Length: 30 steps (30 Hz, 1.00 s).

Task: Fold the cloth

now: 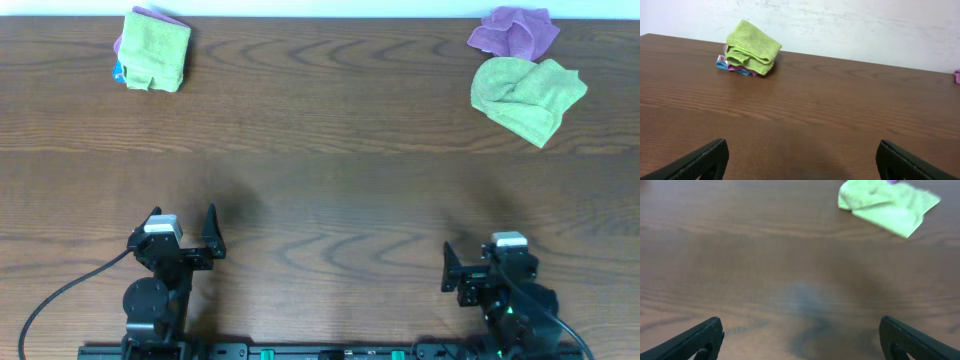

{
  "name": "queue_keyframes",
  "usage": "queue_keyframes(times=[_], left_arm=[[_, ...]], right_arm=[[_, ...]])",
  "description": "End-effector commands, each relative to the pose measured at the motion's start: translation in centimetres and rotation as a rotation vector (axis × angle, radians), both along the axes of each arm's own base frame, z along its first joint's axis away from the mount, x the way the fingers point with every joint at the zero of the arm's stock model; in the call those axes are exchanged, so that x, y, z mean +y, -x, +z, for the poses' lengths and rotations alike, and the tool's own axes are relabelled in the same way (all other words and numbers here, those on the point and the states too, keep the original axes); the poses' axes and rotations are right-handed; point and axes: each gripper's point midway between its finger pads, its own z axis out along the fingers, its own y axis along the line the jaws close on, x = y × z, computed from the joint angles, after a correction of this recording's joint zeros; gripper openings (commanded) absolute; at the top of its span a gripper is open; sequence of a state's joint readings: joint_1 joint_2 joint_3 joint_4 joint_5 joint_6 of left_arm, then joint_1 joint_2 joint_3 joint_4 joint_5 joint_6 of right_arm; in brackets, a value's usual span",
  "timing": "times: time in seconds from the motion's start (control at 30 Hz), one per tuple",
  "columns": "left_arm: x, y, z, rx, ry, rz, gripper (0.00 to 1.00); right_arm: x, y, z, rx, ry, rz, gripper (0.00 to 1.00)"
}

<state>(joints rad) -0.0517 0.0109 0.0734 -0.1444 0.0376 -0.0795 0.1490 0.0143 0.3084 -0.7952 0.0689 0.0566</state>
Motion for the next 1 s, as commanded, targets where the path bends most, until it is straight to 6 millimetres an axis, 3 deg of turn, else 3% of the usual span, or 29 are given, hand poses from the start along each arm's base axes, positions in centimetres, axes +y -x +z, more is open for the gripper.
queue_keyframes(times=[0.0, 0.33, 0.97], left_arm=[[0.1, 0.0, -1.7, 0.036, 0.006, 0.011, 0.95], [0.1, 0.0, -1.7, 0.036, 0.006, 0.011, 0.95], [0.1, 0.0, -1.7, 0.036, 0.006, 0.011, 0.95]], right_arm=[[0.7, 0.1, -1.8, 0.041, -0.034, 0.025, 0.99], [2.3, 0.5, -5.6, 0.137, -0.074, 0.105, 0.99], [2.4, 0.5, -5.5, 0.132, -0.077, 0.111, 0.99]])
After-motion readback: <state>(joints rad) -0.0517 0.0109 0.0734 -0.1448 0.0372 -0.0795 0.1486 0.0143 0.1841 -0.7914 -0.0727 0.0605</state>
